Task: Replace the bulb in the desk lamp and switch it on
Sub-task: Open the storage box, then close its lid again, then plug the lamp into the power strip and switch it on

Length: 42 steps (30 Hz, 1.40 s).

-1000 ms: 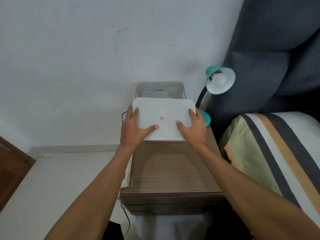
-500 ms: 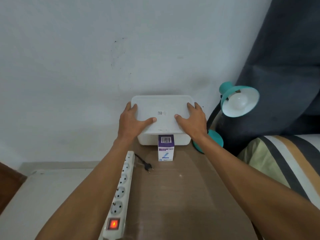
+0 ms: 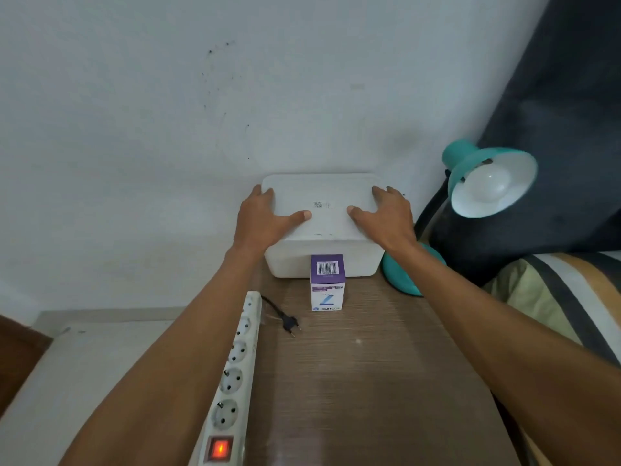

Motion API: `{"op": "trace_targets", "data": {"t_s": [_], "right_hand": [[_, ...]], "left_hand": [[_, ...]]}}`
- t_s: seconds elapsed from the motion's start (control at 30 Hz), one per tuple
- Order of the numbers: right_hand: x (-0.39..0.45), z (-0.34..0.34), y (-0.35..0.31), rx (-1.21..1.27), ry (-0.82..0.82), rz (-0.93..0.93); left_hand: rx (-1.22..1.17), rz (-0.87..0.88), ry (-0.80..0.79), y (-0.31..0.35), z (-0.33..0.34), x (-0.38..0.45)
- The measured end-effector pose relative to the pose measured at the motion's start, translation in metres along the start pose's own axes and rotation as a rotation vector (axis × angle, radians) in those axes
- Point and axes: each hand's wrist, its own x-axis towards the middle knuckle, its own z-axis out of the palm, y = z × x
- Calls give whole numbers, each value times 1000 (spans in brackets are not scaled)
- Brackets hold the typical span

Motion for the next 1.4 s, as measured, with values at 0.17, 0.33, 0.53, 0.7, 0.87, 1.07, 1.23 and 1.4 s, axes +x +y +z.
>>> {"op": "trace_targets", "data": {"t_s": [0.17, 0.33, 0.53, 0.7, 0.87, 1.07, 1.23, 1.4], "right_hand": [[3, 0, -4, -13, -21, -3], [5, 2, -2, -43, -46, -4], [5, 4, 1, -121, -91, -2], [-1, -4, -11, -170, -34, -55], [-26, -2, -45, -151, 158, -304], [-79, 40, -88, -87, 90, -490], [-122, 84, -94, -117, -100, -455], [-152, 129, -70, -348, -361, -414]], "left_hand": [[-1, -20, -46, -2, -5, 6], [4, -40, -70, -2, -3, 7], [18, -82, -167, 0, -8, 1], [-8, -97, -160, 5, -20, -14], [-114, -141, -72, -21, -37, -46], [-113, -203, -83, -57, -49, -113], [-166, -249, -113, -86, -45, -175], [-328, -374, -217, -100, -35, -242]]}}
